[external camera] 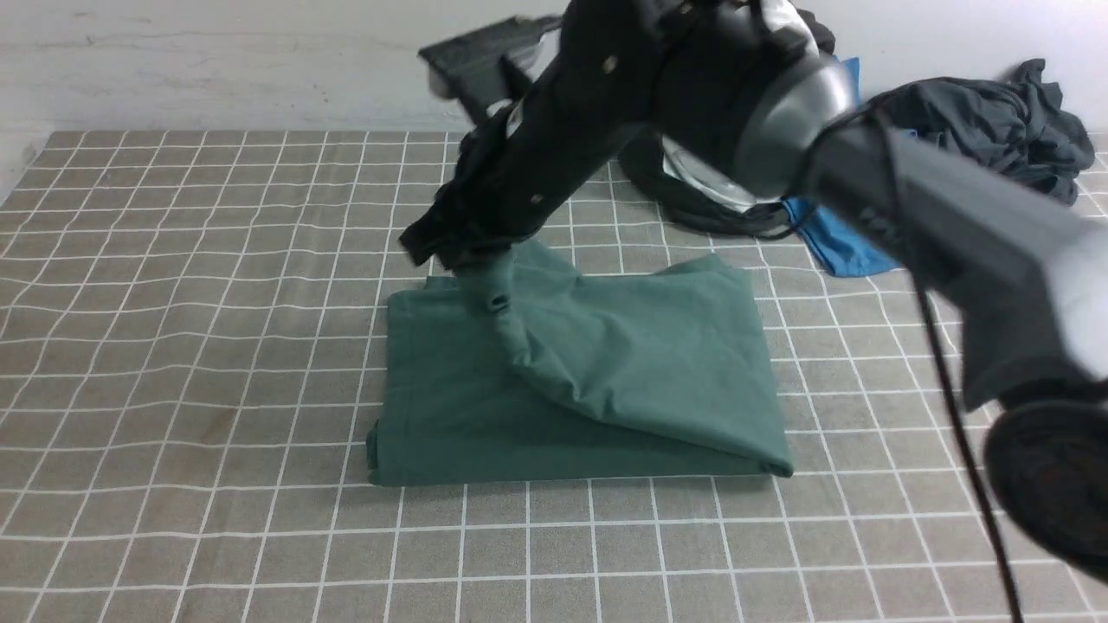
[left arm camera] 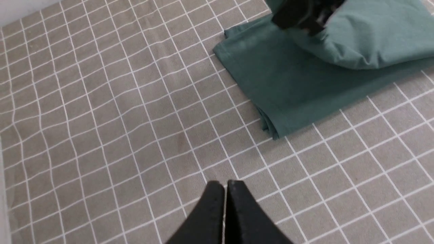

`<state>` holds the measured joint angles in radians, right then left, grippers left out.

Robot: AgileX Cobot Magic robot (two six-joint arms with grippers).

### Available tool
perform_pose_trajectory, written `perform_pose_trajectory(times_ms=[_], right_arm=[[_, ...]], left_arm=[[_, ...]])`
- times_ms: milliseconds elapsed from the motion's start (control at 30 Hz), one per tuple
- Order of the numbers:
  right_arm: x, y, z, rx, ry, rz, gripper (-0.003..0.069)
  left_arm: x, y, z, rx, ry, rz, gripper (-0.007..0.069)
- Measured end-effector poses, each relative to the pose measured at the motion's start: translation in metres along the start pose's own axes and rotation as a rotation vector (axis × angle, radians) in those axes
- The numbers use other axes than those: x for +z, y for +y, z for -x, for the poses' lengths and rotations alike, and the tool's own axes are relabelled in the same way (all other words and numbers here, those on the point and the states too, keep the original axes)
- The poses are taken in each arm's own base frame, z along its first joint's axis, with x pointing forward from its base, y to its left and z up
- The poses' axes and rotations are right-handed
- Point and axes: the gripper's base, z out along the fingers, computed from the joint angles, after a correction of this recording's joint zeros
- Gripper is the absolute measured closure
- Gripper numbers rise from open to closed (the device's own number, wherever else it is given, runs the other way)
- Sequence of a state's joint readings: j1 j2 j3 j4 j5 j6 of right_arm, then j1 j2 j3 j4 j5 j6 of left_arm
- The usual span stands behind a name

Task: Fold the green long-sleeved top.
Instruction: Use the right arm to drag the right edge of the fabric to the left and folds it over the left edge

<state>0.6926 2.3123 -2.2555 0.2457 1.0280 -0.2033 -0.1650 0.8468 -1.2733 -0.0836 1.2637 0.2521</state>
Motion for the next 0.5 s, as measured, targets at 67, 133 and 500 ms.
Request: perform_pose_trajectory(times_ms=[67, 133, 500], right_arm=[[0.023, 0.006, -0.004, 0.008, 0.001, 0.009, 0.059], [0.036, 0.007, -0.007, 0.013, 0.004, 0.014, 0.0576], [-0.028, 0.005, 0.017, -0.01, 0.033, -0.001, 0.0153]], left_arm=[[-0.002, -0.003, -0.012, 0.0, 0.005, -0.001, 0.0631], [0.0, -0.005, -0.021, -0.001, 0.021, -0.004, 0.0631], [0.015, -0.009, -0.046, -0.007, 0.056, -0.012, 0.0631]])
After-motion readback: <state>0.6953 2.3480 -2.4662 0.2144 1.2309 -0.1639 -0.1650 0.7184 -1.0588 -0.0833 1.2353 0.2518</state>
